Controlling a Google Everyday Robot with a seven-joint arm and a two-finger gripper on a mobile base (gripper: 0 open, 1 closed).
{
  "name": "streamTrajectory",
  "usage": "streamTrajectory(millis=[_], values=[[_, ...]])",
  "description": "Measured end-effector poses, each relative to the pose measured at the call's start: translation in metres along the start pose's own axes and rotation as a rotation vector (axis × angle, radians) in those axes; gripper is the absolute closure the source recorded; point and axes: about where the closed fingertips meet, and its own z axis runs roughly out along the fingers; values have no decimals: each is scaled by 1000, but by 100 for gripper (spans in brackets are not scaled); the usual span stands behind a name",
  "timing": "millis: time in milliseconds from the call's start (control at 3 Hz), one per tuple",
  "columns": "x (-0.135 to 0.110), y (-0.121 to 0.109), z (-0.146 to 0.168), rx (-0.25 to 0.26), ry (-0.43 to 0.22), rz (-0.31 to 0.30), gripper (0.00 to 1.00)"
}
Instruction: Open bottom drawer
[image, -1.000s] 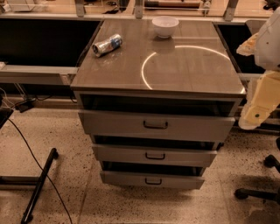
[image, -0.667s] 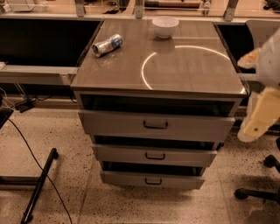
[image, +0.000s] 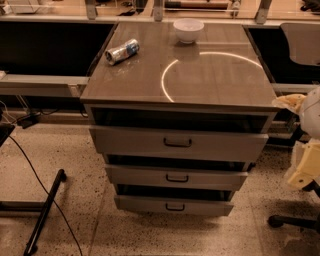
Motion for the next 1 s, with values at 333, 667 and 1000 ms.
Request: streamTrajectory(millis=[333,667,1000], values=[[0,10,32,-12,-21,27,0],[-8,56,110,-30,-113,-1,0],[-3,70,150,-91,-235,-24,0]])
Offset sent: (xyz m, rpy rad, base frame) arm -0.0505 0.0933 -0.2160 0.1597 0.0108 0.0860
